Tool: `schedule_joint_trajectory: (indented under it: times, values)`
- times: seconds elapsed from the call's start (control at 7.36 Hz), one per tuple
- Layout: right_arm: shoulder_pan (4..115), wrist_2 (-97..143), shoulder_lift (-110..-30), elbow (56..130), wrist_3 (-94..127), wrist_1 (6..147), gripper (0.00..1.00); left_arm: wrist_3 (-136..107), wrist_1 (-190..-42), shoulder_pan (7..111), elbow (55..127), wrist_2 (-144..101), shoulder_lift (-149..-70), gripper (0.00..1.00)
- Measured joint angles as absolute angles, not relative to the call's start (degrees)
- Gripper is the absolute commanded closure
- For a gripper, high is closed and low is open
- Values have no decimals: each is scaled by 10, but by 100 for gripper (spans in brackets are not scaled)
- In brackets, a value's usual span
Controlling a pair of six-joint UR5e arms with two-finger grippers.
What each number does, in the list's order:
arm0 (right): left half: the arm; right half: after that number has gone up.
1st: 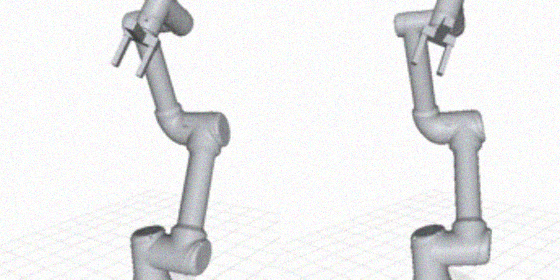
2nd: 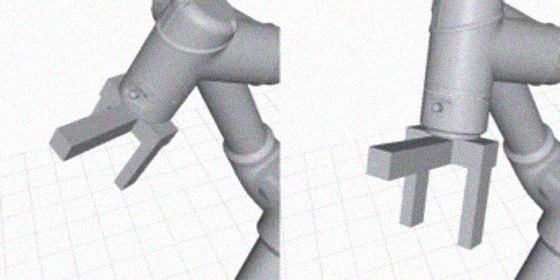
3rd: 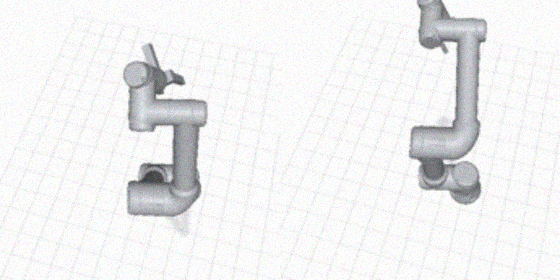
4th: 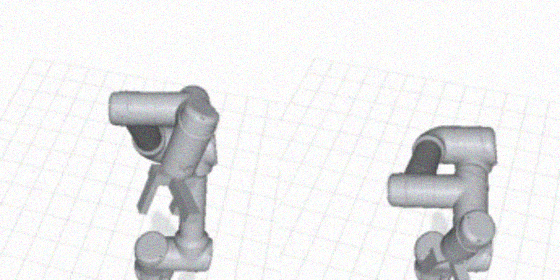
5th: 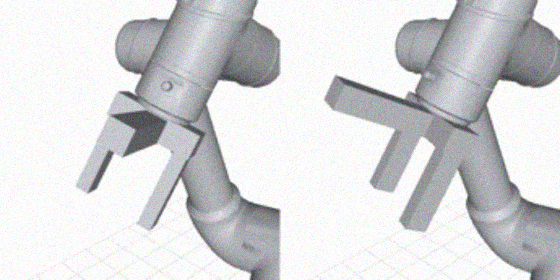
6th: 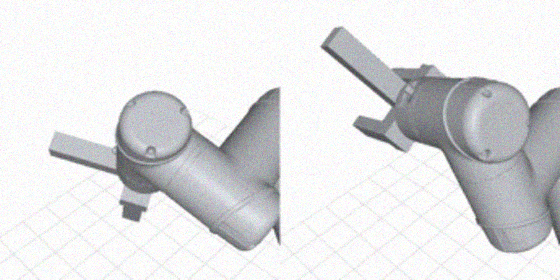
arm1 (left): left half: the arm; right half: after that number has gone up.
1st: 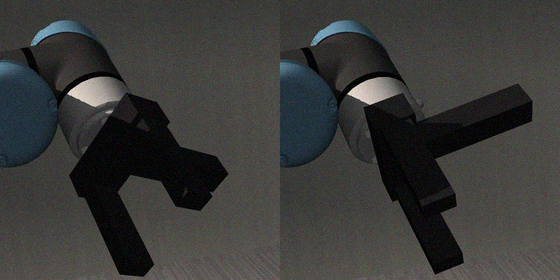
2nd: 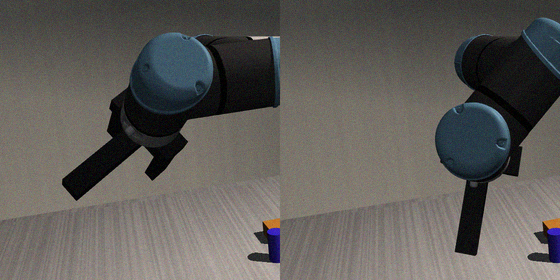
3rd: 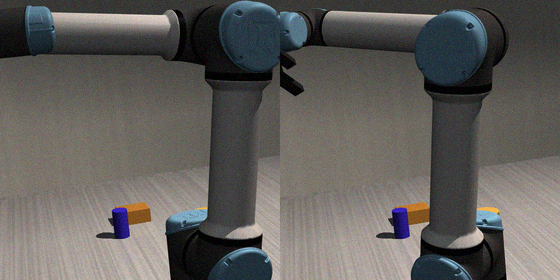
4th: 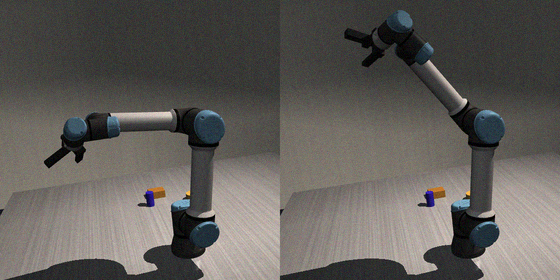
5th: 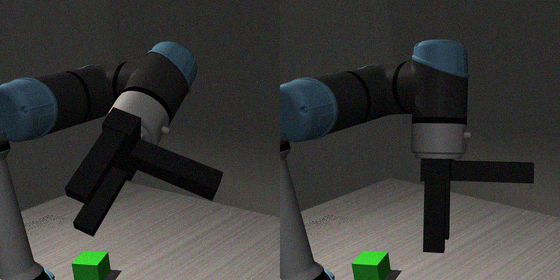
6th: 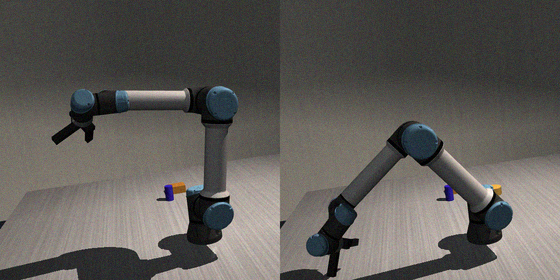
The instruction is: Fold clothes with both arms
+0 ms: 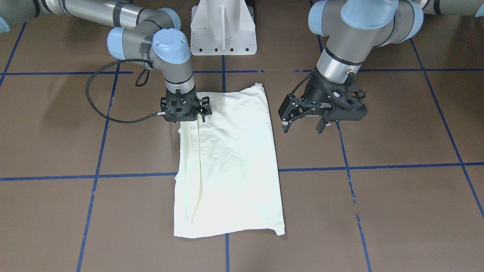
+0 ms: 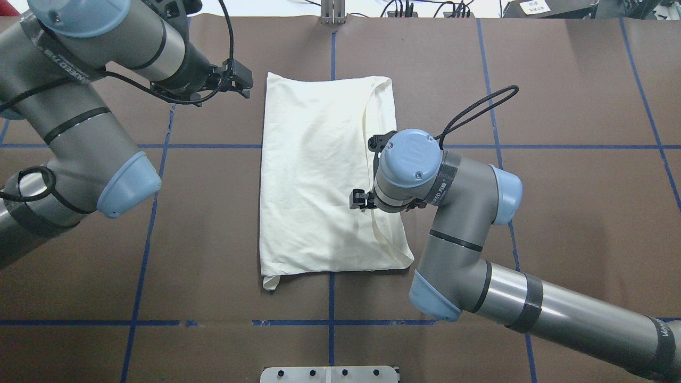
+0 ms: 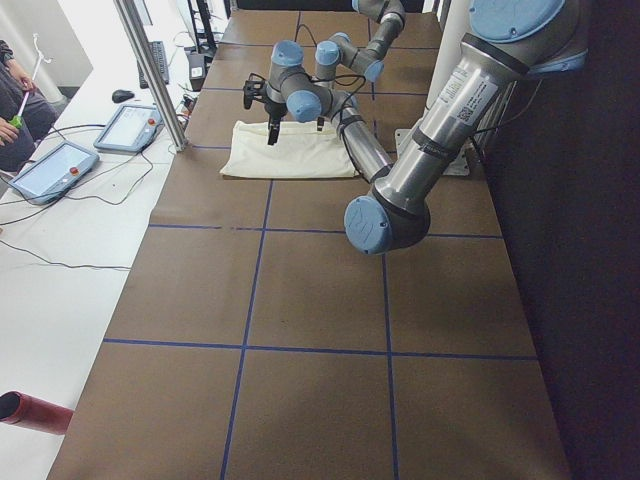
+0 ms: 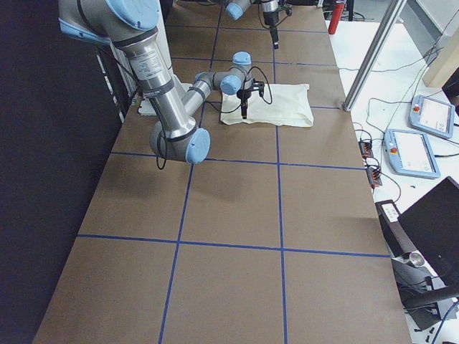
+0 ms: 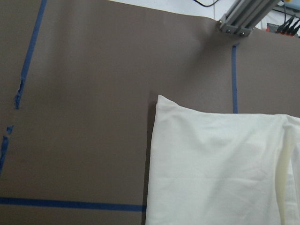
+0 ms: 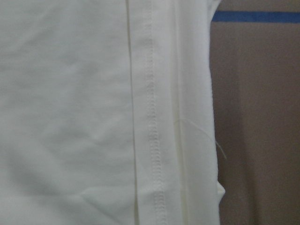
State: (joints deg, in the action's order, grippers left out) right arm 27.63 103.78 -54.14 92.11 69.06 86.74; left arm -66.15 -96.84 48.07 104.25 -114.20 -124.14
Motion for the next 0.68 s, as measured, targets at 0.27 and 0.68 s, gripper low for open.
schedule_joint_trajectory:
  times: [0.27, 0.68]
  values:
    - [266, 1037, -538, 897, 671, 877, 0, -662, -968, 472, 1052, -1144, -1233, 0]
    - [281, 1049, -537, 902, 636, 900, 0, -665, -969, 463, 1053, -1144, -1232, 0]
